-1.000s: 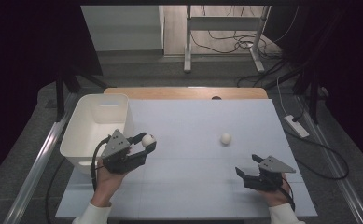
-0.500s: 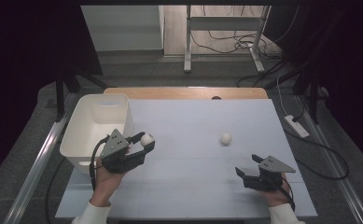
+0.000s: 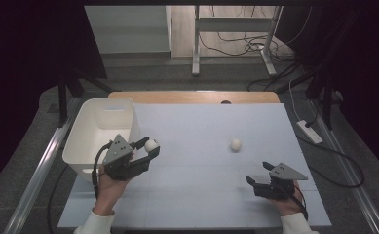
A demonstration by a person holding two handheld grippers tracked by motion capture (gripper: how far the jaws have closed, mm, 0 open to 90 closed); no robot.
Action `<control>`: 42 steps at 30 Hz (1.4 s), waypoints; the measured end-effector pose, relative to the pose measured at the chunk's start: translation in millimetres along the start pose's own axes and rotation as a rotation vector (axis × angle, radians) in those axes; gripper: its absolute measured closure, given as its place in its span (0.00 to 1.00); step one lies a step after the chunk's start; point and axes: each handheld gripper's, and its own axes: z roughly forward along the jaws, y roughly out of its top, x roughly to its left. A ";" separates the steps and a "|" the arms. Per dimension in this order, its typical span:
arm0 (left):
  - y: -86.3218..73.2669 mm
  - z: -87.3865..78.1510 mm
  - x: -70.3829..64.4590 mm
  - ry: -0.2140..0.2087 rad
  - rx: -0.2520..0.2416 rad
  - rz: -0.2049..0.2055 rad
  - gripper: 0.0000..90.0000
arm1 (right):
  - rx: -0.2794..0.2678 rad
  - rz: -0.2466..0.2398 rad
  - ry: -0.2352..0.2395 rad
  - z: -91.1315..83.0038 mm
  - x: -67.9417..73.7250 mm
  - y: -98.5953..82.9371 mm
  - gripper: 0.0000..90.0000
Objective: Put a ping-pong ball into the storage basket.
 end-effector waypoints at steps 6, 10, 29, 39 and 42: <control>0.2 0.5 -0.4 -0.003 0.002 0.002 0.56 | 0.000 0.000 0.001 0.1 0.2 0.0 0.20; 0.4 0.9 -0.9 -0.006 0.002 0.002 0.56 | 0.000 0.000 0.001 0.1 0.2 0.0 0.20; 1.8 2.3 -0.6 -0.005 0.000 0.004 0.56 | 0.003 -0.003 0.004 0.9 0.7 -0.2 0.20; 2.5 3.8 -0.9 -0.005 0.002 0.010 0.56 | 0.004 -0.003 0.001 1.1 0.7 -0.3 0.20; 2.6 3.5 -0.8 -0.006 0.001 0.008 0.56 | 0.006 -0.004 0.001 1.2 1.0 -0.4 0.20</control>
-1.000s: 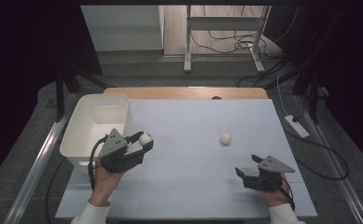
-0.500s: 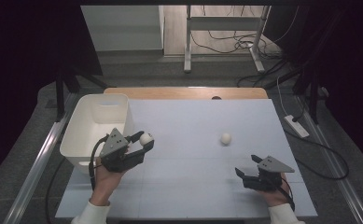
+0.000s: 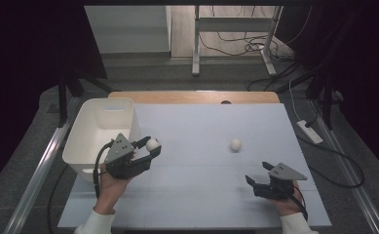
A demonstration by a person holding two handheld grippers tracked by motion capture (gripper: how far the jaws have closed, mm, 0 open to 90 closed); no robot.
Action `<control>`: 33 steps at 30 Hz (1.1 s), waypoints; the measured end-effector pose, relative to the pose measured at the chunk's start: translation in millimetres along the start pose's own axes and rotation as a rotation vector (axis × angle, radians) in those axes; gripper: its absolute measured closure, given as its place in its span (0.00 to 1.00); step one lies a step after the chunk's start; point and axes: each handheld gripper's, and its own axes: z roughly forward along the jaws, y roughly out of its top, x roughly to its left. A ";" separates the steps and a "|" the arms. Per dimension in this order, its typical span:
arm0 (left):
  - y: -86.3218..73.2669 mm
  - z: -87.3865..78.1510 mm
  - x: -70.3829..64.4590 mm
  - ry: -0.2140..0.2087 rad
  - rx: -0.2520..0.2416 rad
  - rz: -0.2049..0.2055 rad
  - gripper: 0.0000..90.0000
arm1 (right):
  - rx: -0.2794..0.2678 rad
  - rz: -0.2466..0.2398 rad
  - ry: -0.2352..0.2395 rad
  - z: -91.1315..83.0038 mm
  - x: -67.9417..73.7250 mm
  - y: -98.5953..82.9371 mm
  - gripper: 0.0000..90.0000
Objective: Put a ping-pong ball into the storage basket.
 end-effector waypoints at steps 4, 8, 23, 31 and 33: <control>0.1 0.1 0.4 0.001 0.000 0.000 0.56 | 0.000 -0.001 0.000 0.0 0.0 0.0 0.20; -0.2 1.1 0.8 0.001 0.005 0.000 0.56 | 0.001 -0.003 0.000 0.0 0.0 0.0 0.20; -0.6 2.2 0.7 0.001 0.009 0.000 0.56 | 0.004 -0.005 0.000 0.4 0.3 -0.2 0.20; -0.8 2.9 0.4 -0.002 0.011 -0.001 0.56 | 0.009 -0.006 -0.001 0.6 0.3 -0.3 0.20; -0.9 3.0 0.3 -0.002 0.012 -0.001 0.56 | 0.010 -0.005 -0.001 0.6 0.2 -0.3 0.20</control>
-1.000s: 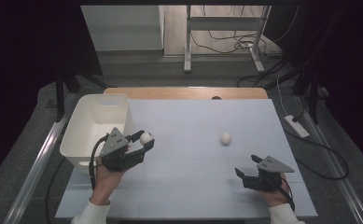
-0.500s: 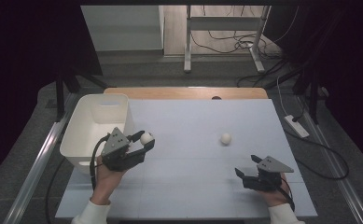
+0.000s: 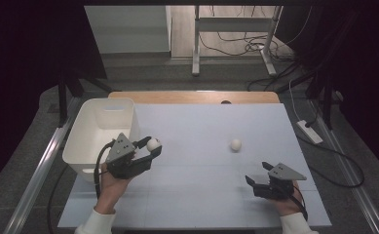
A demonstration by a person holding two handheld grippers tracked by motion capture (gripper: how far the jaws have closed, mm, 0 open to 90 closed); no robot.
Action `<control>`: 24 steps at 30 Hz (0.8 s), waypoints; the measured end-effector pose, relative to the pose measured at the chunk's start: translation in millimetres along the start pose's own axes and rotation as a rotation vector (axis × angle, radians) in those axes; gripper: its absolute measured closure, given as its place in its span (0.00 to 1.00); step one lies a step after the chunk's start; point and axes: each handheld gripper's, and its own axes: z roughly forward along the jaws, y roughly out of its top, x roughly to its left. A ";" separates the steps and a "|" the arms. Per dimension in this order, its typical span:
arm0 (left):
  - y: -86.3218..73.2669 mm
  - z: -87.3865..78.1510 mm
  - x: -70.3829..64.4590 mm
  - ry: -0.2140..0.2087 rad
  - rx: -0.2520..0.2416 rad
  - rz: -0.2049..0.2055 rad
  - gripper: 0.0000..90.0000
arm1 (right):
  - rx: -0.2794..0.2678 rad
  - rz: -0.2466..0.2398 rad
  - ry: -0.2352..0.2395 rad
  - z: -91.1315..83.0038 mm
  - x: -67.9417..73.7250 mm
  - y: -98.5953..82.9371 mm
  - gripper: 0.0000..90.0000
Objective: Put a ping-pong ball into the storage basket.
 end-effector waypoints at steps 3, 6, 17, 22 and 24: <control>0.1 -0.2 0.0 0.000 -0.003 -0.002 0.56 | -0.002 0.001 0.001 0.0 -0.1 -0.1 0.20; 0.4 -0.2 -0.1 -0.001 -0.004 -0.002 0.56 | -0.002 0.001 0.001 -0.1 -0.1 0.0 0.20; 4.2 -0.3 3.0 0.018 -0.013 0.001 0.56 | -0.014 0.004 -0.004 -1.1 -0.6 0.4 0.20; 6.5 -1.2 3.7 0.025 -0.020 0.003 0.56 | -0.016 0.004 -0.005 -1.7 -0.7 0.7 0.20; 7.0 -1.3 4.6 0.031 -0.021 0.001 0.56 | -0.016 0.004 -0.004 -1.8 -0.7 0.8 0.20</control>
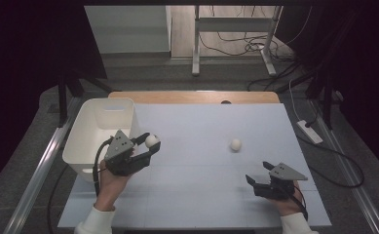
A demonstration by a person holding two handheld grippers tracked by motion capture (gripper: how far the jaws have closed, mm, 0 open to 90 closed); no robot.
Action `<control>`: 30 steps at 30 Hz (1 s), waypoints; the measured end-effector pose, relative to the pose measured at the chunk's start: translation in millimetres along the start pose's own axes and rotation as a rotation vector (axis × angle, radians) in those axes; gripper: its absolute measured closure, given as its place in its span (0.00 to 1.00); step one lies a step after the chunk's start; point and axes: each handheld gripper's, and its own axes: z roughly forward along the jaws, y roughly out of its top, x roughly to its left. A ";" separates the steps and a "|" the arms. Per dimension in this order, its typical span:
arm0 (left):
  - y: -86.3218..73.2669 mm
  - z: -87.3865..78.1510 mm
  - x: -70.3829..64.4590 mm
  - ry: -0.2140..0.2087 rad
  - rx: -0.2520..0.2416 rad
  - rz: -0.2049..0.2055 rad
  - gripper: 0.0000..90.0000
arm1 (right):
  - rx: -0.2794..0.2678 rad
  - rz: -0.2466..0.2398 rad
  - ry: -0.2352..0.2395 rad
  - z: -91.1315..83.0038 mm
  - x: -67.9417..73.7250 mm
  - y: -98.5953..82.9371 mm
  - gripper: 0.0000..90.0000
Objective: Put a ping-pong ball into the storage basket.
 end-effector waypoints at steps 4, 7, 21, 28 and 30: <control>1.1 -0.9 2.4 0.008 -0.003 -0.009 0.56 | -0.001 0.000 -0.001 -0.2 -0.1 0.1 0.20; 2.7 -2.3 4.4 0.016 -0.008 -0.011 0.56 | -0.002 -0.001 -0.001 -0.2 -0.2 0.1 0.20; 9.8 -11.4 15.9 0.056 -0.026 -0.033 0.56 | -0.009 0.003 -0.001 -0.1 -0.4 0.9 0.20; 15.0 -15.5 24.6 0.083 -0.026 -0.032 0.56 | -0.010 0.002 -0.001 0.1 -0.7 1.0 0.20; 15.9 -16.3 26.9 0.091 -0.025 -0.035 0.56 | -0.011 0.003 -0.001 0.1 -0.7 1.0 0.20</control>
